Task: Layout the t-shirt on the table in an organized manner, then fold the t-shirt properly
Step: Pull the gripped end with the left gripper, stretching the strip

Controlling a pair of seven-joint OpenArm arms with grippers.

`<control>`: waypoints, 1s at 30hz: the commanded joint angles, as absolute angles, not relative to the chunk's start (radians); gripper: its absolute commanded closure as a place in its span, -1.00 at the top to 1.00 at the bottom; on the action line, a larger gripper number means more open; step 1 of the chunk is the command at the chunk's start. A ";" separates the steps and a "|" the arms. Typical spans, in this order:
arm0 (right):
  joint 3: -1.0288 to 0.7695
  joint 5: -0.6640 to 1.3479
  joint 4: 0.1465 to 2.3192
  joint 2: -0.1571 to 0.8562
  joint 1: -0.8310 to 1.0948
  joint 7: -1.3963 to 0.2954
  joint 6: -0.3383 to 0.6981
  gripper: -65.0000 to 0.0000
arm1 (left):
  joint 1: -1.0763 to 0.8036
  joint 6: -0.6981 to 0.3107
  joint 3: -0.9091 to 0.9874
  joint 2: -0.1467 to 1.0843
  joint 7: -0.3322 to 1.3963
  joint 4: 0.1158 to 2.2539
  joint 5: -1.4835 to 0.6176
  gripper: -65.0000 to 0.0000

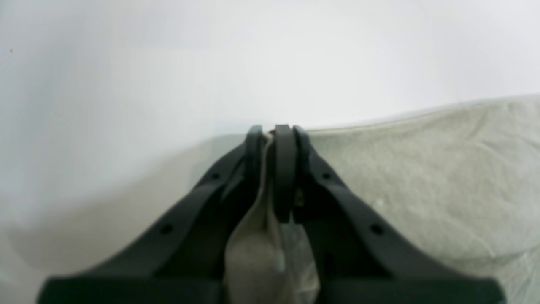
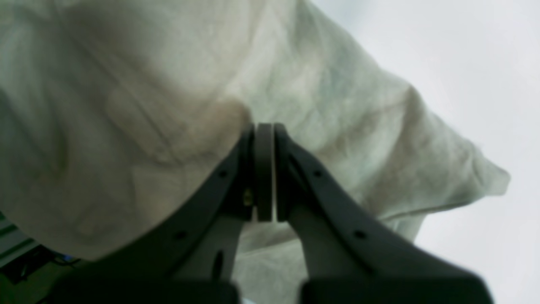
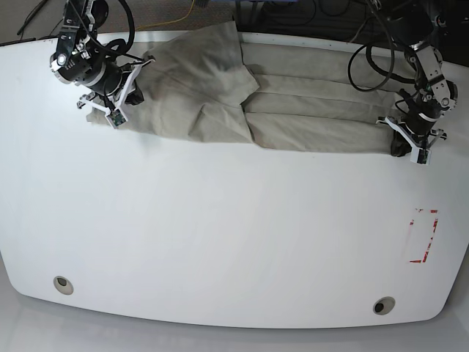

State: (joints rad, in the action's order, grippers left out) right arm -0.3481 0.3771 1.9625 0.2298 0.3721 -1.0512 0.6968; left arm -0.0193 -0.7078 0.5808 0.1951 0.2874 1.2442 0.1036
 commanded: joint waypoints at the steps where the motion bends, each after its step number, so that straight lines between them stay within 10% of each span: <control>1: -0.355 0.387 1.977 0.240 0.369 -1.036 0.698 -1.00 | -0.015 -0.698 0.587 0.211 0.306 1.277 0.125 -0.93; 30: -0.355 0.387 1.963 0.240 0.369 -1.036 0.698 -1.00 | -0.120 -0.698 0.590 0.205 0.308 1.624 0.119 -0.93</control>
